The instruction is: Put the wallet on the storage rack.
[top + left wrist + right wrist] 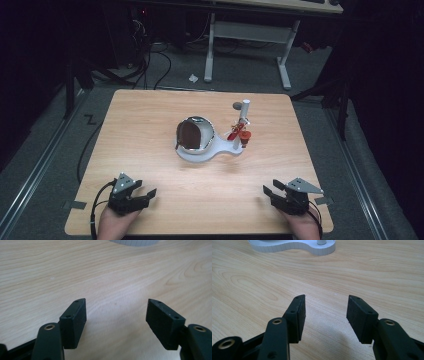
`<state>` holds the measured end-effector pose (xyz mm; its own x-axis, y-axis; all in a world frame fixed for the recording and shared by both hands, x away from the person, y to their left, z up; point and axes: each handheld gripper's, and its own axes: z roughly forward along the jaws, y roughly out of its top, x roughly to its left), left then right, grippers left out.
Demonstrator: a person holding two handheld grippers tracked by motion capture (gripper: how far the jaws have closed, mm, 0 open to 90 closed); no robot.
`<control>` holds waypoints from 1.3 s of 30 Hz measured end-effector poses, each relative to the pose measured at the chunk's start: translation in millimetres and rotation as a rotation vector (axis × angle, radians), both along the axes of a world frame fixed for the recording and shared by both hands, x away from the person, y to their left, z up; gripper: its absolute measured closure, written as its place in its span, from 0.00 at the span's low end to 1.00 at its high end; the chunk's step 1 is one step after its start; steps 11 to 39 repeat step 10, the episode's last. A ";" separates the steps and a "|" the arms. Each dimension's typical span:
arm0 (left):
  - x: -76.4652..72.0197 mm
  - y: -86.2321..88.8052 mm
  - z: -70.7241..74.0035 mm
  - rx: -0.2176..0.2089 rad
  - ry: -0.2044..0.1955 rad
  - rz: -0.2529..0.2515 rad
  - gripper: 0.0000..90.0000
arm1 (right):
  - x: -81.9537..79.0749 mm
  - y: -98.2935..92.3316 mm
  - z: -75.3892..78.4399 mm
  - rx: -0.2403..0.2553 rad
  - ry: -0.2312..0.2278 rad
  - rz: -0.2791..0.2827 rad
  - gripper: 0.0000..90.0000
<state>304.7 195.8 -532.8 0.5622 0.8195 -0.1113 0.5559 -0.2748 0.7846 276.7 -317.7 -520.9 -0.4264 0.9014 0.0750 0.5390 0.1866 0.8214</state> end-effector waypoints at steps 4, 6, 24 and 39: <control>3.9 9.5 3.0 -0.048 0.001 0.031 0.37 | 0.8 -0.5 -1.0 -0.008 0.009 -0.015 0.55; 5.0 11.9 3.8 -0.050 -0.008 0.029 0.37 | 2.3 -1.1 -1.8 -0.011 0.011 -0.025 0.55; 7.0 16.0 3.1 -0.067 -0.002 0.033 0.36 | 3.2 -1.6 -2.3 -0.006 0.017 -0.039 0.55; 7.0 16.0 3.1 -0.067 -0.002 0.033 0.36 | 3.2 -1.6 -2.3 -0.006 0.017 -0.039 0.55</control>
